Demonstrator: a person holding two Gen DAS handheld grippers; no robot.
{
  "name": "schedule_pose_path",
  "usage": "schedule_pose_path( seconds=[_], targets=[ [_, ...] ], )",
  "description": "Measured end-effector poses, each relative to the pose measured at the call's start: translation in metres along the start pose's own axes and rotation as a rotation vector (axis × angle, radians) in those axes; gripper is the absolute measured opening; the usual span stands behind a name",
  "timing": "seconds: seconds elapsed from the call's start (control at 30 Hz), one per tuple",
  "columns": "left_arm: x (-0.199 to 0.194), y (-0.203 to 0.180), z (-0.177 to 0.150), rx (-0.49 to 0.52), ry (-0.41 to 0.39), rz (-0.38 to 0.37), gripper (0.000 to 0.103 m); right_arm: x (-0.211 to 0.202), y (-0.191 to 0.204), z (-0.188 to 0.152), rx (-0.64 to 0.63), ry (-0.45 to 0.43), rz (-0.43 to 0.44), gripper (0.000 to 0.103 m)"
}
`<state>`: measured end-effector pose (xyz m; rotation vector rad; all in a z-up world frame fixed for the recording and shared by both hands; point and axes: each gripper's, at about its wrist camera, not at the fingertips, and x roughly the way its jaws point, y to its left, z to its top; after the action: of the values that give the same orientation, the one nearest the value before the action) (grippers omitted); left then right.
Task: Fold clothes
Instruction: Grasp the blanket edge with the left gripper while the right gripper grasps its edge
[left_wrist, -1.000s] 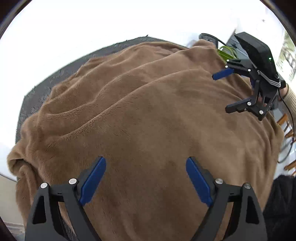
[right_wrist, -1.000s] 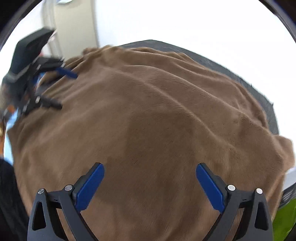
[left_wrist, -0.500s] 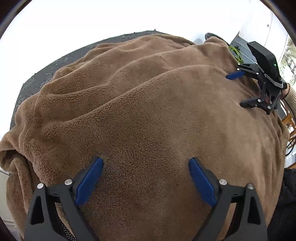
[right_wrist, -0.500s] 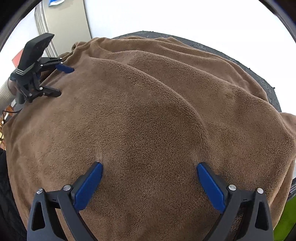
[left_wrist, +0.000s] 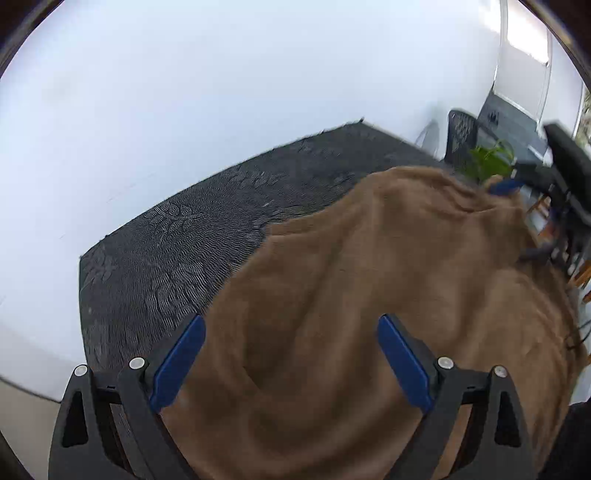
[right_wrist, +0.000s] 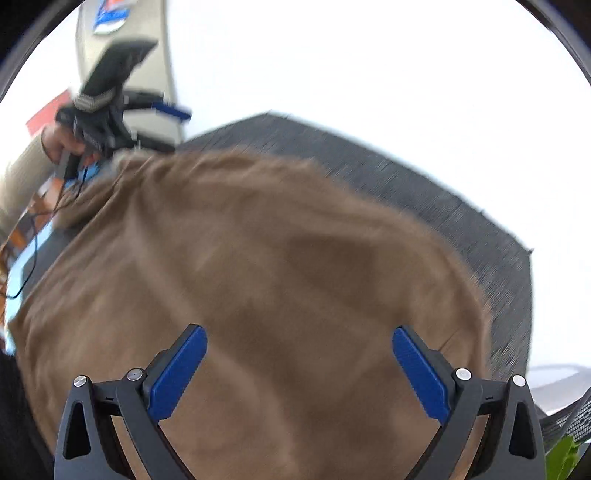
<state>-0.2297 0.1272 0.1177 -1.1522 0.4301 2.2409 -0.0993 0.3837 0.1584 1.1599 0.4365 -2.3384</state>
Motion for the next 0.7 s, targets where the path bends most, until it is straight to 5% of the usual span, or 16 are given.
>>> schedule_pose_path(
  seconds=[0.2, 0.4, 0.7],
  targets=[
    [0.077, 0.030, 0.022, 0.043, 0.157, -0.045, 0.094, 0.055, -0.059, 0.041, 0.132, 0.020, -0.015, 0.102],
    [0.118, 0.044, 0.020, 0.011, 0.234, -0.154, 0.075, 0.085, -0.106, 0.044, 0.215, 0.054, -0.034, 0.102],
    [0.116, 0.058, 0.013, -0.014, 0.187, -0.225, 0.056, 0.106, -0.144, 0.037, 0.259, 0.093, 0.008, 0.098]
  ],
)
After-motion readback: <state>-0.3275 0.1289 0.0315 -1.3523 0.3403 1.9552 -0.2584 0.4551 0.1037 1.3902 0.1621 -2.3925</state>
